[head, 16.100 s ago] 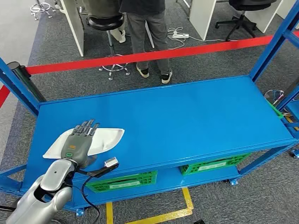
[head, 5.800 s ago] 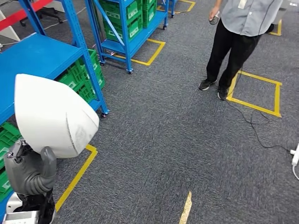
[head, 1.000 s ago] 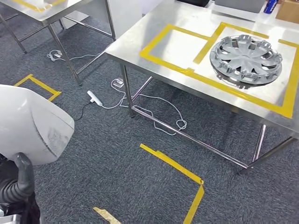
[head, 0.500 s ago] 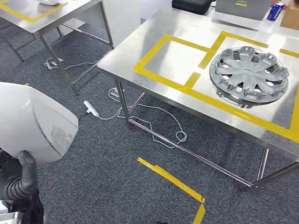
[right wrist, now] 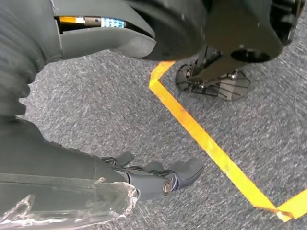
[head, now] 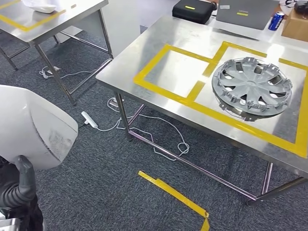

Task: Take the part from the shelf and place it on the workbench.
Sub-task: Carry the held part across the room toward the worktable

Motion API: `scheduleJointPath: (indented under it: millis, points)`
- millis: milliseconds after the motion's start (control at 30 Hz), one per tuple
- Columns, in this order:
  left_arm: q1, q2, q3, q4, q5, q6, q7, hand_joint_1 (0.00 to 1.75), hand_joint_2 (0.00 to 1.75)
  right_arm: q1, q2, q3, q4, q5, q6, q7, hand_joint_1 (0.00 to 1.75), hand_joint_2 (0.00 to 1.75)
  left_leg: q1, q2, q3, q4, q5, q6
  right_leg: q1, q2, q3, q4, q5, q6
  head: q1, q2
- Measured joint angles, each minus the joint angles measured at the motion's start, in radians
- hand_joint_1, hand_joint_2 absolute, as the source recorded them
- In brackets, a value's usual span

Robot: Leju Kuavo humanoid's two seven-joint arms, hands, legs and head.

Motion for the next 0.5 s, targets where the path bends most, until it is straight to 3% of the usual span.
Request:
scheduleJointPath:
  millis: [67, 133, 167, 200, 267, 333, 400, 500]
  points:
    - [0.000, -0.002, 0.000, 0.000, 0.000, 0.000, 0.000, 1.75, 1.75, -0.001, 0.000, 0.000, 0.000, -0.001, -0.001, -0.001, 0.00, 1.75, 0.006, 0.002, 0.006, -0.010, 0.007, 0.003, -0.004, -0.003, -0.039, 0.078, -0.049, 0.012, 0.003, 0.000]
    - [0.001, -0.002, 0.000, 0.000, 0.000, 0.000, 0.000, 1.75, 1.75, -0.002, -0.002, 0.000, 0.000, -0.002, -0.001, -0.002, 0.00, 1.75, 0.006, 0.003, 0.007, -0.010, 0.004, 0.006, -0.010, -0.004, -0.100, 0.202, -0.106, 0.022, 0.005, 0.000]
    - [0.001, -0.002, 0.000, 0.000, 0.000, 0.000, 0.000, 1.75, 1.75, -0.001, -0.002, 0.000, 0.000, -0.002, -0.001, -0.002, 0.00, 1.75, 0.006, 0.004, 0.007, -0.010, 0.002, 0.006, -0.013, -0.005, -0.120, 0.241, -0.115, 0.025, 0.005, 0.000]
    - [0.002, -0.003, 0.000, 0.000, 0.000, 0.000, 0.000, 1.75, 1.75, -0.001, -0.003, -0.001, 0.000, -0.002, -0.001, -0.002, 0.00, 1.75, 0.007, 0.003, 0.009, -0.009, 0.000, 0.005, -0.015, -0.005, -0.124, 0.246, -0.104, 0.029, 0.005, 0.000]
    - [0.003, -0.003, 0.000, 0.000, 0.000, 0.000, 0.000, 1.75, 1.75, 0.000, -0.004, -0.001, 0.000, -0.003, -0.001, -0.004, 0.00, 1.75, 0.008, 0.002, 0.018, -0.009, -0.007, 0.000, -0.019, -0.006, -0.074, 0.142, -0.036, 0.031, 0.005, 0.000]
    - [0.002, -0.003, 0.000, 0.000, 0.000, 0.000, 0.000, 1.75, 1.75, -0.003, -0.004, -0.001, 0.000, -0.004, 0.000, -0.006, 0.00, 1.75, 0.005, 0.002, 0.025, -0.007, -0.015, -0.009, -0.019, -0.007, -0.007, 0.019, 0.008, 0.027, 0.005, 0.000]
    - [0.002, -0.003, 0.000, 0.000, 0.000, 0.000, 0.000, 1.75, 1.75, -0.004, -0.004, -0.001, 0.000, -0.005, 0.000, -0.007, 0.00, 1.75, 0.002, 0.002, 0.027, -0.005, -0.018, -0.018, -0.016, -0.007, 0.018, -0.019, 0.006, 0.019, 0.002, 0.000]
    - [0.001, -0.003, 0.000, 0.000, 0.000, 0.000, 0.000, 1.75, 1.75, -0.002, -0.004, -0.001, 0.000, -0.005, 0.000, -0.008, 0.00, 1.75, 0.006, 0.002, 0.026, 0.003, -0.031, -0.032, -0.017, -0.007, 0.023, -0.028, 0.008, 0.000, 0.000, 0.000]
